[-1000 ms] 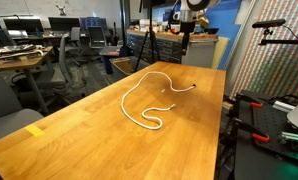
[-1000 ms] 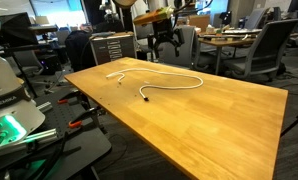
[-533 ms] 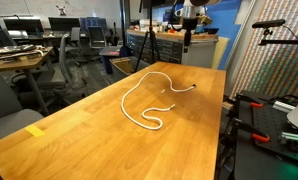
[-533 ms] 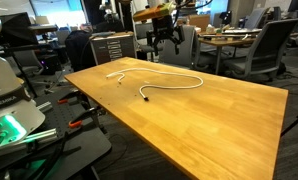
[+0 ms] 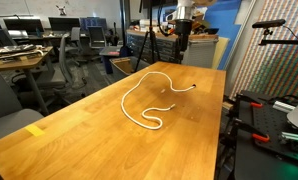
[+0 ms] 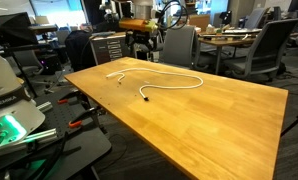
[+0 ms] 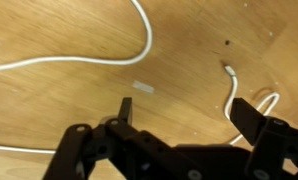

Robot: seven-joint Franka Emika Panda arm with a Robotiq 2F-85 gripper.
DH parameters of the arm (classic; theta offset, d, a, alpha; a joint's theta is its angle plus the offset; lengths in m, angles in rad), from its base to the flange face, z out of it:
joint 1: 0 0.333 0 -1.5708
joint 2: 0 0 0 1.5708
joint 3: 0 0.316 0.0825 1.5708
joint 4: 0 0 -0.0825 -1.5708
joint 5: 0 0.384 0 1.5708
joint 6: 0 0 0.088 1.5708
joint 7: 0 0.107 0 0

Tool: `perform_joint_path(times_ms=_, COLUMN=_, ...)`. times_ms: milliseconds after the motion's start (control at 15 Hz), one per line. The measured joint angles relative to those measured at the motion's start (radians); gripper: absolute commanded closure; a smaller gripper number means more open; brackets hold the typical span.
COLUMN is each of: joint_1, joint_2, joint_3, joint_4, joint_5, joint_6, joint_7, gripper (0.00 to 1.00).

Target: Pick the rope on the table

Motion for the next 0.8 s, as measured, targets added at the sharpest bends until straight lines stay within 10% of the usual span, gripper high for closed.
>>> perform_joint_path(times_ms=533, joint_1=0.175, joint_2=0.011, joint_3=0.016, joint_4=-0.289, joint_5=-0.116, joint_6=0.471, joint_7=0.306, gripper=0.0)
perform_joint_path(times_ms=800, joint_1=0.162, joint_2=0.04, joint_3=0.004, joint_4=-0.299, joint_5=-0.164, joint_6=0.475, joint_7=0.343, gripper=0.0)
